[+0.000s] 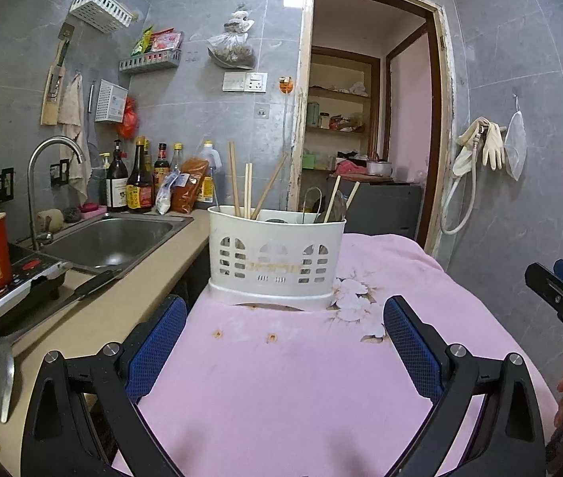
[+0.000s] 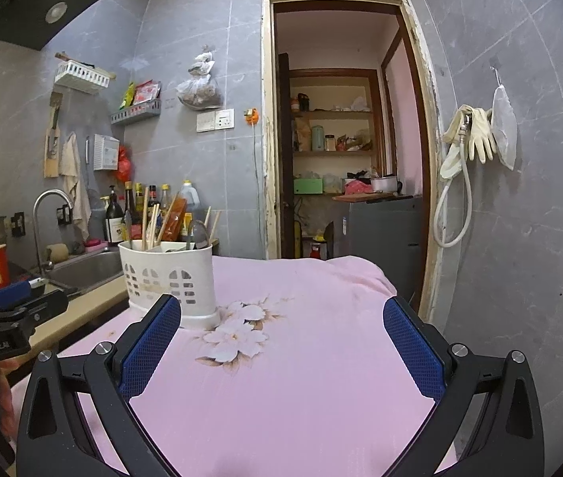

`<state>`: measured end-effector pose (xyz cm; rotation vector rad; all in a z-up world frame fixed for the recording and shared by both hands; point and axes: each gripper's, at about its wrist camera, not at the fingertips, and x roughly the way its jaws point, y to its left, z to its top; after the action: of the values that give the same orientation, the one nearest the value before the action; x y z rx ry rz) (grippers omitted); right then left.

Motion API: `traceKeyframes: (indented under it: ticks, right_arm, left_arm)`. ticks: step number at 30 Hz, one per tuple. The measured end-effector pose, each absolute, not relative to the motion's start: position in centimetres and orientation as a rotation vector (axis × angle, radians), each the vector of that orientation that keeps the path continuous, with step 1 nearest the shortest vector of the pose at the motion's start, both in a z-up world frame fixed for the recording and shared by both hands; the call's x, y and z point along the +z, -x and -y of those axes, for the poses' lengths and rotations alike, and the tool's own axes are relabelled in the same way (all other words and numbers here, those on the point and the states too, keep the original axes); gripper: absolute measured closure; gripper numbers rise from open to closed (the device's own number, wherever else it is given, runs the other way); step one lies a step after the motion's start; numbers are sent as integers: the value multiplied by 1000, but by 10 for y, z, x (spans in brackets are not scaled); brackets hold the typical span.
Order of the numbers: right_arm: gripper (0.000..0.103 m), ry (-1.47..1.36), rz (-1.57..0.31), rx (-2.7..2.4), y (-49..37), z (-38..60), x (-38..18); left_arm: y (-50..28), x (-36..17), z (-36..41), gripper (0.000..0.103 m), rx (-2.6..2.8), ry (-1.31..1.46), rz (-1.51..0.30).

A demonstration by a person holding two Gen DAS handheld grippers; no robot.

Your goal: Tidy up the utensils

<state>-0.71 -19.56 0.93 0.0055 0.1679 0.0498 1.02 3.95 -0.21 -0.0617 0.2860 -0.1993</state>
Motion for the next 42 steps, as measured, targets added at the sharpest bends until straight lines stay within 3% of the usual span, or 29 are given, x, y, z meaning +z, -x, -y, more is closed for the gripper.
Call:
traceKeyframes:
  ticks: [42]
  right_arm:
    - [0, 26, -142, -15, 21, 182, -5]
  left_arm:
    - [9, -17, -44, 5, -128, 71, -212]
